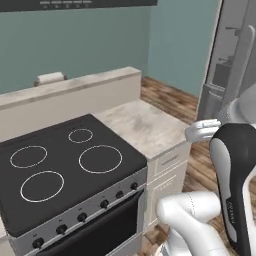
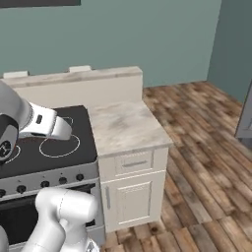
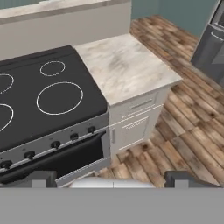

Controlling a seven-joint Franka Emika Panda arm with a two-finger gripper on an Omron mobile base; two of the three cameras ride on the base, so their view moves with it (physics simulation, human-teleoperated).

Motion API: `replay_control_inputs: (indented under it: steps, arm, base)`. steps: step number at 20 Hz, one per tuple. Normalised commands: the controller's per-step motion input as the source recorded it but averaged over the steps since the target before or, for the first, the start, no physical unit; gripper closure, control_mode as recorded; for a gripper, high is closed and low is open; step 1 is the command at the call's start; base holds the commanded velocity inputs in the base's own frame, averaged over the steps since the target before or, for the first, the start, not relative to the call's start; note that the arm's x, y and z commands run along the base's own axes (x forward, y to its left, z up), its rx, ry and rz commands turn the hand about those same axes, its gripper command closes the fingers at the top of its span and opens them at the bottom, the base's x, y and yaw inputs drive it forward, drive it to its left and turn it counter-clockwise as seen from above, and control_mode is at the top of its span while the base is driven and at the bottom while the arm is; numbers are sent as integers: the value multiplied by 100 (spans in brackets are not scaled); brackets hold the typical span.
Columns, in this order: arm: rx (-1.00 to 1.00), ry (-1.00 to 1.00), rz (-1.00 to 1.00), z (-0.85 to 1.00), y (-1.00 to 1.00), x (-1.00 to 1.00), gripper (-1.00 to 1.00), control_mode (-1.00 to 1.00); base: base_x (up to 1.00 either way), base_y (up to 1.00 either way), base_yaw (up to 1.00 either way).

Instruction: Retrieve the sausage and cheese from the fridge and place them on the cutting board on the counter.

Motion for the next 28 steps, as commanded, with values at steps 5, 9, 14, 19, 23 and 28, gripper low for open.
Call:
replay_control_inputs:
  steps: [5, 9, 14, 19, 23, 28]
  arm:
    - [0, 0, 0, 0, 0, 0, -100, 100]
    - [0, 0, 0, 0, 0, 0, -100, 100]
    - [0, 0, 0, 0, 0, 0, -100, 100]
    - [0, 0, 0, 0, 0, 0, -100, 100]
    - [0, 0, 0, 0, 0, 0, -100, 100]
    - [0, 0, 0, 0, 0, 0, -100, 100]
  base:
    - [56, -98, -35]
    - [70, -100, -37]
    - [63, -100, -20]
    - [87, -74, 5]
    - [93, -85, 47]
    - [79, -60, 52]
